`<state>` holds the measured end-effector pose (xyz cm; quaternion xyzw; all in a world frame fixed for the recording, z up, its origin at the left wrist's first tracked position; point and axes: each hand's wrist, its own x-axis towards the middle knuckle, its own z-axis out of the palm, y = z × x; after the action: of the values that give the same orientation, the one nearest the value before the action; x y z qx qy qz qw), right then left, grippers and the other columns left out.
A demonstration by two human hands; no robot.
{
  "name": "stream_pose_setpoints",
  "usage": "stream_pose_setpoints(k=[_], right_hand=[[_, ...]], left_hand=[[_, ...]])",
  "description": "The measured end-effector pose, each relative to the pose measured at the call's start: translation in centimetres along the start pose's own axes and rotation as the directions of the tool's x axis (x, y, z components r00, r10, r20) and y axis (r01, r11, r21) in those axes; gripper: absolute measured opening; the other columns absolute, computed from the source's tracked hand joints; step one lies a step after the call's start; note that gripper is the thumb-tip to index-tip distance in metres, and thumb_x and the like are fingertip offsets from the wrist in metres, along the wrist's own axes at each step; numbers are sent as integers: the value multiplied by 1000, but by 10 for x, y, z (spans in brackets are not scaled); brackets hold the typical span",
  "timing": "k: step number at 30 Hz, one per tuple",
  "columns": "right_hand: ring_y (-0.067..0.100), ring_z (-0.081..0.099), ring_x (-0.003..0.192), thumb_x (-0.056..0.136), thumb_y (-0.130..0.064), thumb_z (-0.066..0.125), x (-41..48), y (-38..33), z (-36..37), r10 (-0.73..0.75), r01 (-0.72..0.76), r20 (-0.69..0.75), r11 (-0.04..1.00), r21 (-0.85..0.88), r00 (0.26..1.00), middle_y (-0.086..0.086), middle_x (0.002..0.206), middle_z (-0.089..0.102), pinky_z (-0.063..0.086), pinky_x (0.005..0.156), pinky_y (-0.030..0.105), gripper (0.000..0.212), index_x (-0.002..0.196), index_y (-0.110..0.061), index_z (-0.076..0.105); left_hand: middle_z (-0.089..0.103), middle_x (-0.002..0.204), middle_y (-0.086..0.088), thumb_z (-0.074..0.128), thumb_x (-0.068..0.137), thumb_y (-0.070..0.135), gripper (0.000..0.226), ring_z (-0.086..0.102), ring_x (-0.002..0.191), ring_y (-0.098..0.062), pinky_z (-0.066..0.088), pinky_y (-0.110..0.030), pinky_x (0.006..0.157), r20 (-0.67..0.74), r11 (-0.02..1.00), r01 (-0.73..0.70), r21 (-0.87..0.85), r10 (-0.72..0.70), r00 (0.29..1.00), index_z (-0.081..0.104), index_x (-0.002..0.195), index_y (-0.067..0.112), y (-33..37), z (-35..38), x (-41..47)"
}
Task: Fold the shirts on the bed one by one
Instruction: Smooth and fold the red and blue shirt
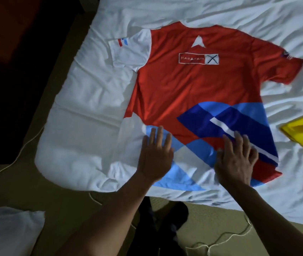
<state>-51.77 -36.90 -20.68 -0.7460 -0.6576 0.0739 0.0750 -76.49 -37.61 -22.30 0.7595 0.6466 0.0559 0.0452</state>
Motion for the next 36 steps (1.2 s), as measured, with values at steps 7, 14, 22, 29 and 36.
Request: stream_pose_setpoints(k=[7,14,22,29,36], right_hand=[[43,43,138,100,-34,59,9,89,-27,429,-423,54,851,310,902,22,153,43,39,110,58,67,156,-11,30],[24,67,79,84,-47,79,6,117,-58,268,-537,466,378,754,843,27,93,69,52,68,40,48,100,-3,72],[23,67,67,85,-6,81,-15,121,-77,245,-475,413,314,822,877,25,74,66,56,59,31,18,82,8,71],[28,74,71,89,-27,81,-34,120,-57,506,-617,446,241,749,739,9,82,76,61,56,42,25,99,-10,65],[34,64,90,95,-40,68,-54,126,-41,627,-646,185,675,356,757,2,88,66,47,70,41,23,106,-22,57]], left_hand=[[23,169,-22,40,99,61,74,24,156,-43,25,-67,120,159,963,-215,-165,241,957,38,161,20,95,48,46],[1,175,-11,21,102,70,77,-3,161,-34,4,-64,125,229,984,-159,-86,174,958,8,167,32,110,61,45],[4,174,-15,23,104,67,77,2,161,-36,6,-64,125,209,983,-180,-42,185,960,8,168,28,109,66,43],[6,174,-15,25,104,65,75,7,160,-37,7,-65,125,199,982,-185,-29,187,962,14,167,27,111,66,43],[8,173,-17,26,105,64,74,9,160,-38,8,-66,124,138,978,-207,-19,208,968,18,167,24,109,70,40]])
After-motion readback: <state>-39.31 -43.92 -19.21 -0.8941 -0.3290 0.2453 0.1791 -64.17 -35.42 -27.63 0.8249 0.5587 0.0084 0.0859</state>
